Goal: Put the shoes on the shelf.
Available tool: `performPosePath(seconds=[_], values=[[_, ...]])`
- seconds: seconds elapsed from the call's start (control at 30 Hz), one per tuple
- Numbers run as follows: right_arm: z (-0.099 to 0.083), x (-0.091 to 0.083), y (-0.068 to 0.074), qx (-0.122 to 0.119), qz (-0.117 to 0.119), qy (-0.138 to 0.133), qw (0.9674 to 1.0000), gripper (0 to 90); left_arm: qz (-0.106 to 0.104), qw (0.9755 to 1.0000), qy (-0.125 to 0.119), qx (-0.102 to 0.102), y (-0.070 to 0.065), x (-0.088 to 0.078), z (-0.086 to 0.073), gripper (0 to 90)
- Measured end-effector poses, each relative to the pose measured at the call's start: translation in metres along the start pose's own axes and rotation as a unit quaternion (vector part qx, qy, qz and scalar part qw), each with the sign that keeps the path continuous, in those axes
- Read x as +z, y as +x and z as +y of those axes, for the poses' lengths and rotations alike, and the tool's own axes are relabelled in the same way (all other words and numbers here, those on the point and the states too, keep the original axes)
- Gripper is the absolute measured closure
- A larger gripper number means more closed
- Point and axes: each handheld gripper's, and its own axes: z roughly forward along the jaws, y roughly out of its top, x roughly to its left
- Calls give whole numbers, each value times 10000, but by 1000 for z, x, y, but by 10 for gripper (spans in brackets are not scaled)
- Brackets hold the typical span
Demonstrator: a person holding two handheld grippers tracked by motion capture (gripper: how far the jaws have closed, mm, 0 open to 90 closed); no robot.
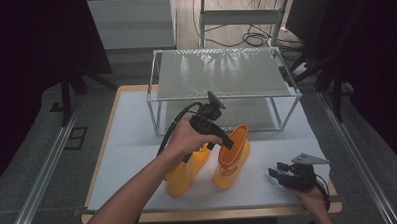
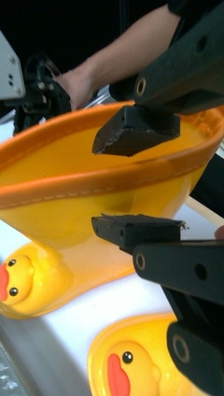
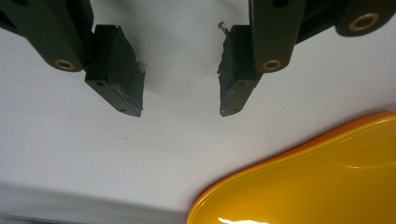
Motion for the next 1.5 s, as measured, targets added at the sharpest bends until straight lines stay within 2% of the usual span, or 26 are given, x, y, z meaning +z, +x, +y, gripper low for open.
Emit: performPosePath(seconds=[0.1,0.2,0.3,0.4,0.43,0.5,0.6,0.7,0.8,0.87,1.0,1.1,1.2,1.33,1.5], values=[[0,0,-1,7,-7,-1,10000,499,65,9999,119,8,-1,7,1,630],[0,0,-1,26,-18,7,10000,499,70,9999,119,-20,-1,8,1,657],[0,0,-1,48,-45,5,10000,500,46,9999,81,-46,-1,8,1,777],[0,0,-2,70,-59,8,10000,500,67,10000,32,-45,-1,7,1,818],[-1,0,-2,73,-74,2,9999,499,104,9999,-76,-76,0,5,1,850],[0,0,-2,82,-74,5,9999,500,99,9998,-110,-101,1,4,1,854],[0,-1,-3,90,-95,-6,9999,500,91,9995,-284,-145,2,1,1,859],[0,-1,-4,134,-115,-40,9998,500,-32,9989,-449,-153,2,-6,1,860],[0,-2,-4,120,-132,-54,9998,501,-66,9986,-516,-133,1,-11,-1,861],[0,-3,-4,126,-141,-66,9998,500,-107,9983,-576,-70,-1,-20,-7,863],[0,-4,-4,122,-143,-72,9998,501,-150,9980,-620,4,-3,-29,-16,863],[0,-3,-3,120,-139,-63,9998,501,-99,9976,-681,64,-2,-38,-27,863],[0,-1,-1,108,-135,-54,9998,501,15,9974,-717,76,3,-40,-37,863],[0,0,0,105,-121,-23,9999,501,-115,9972,-745,-2,10,-42,-53,861],[0,0,-1,116,-130,-25,9998,501,-164,9971,-744,-59,14,-41,-73,858]])
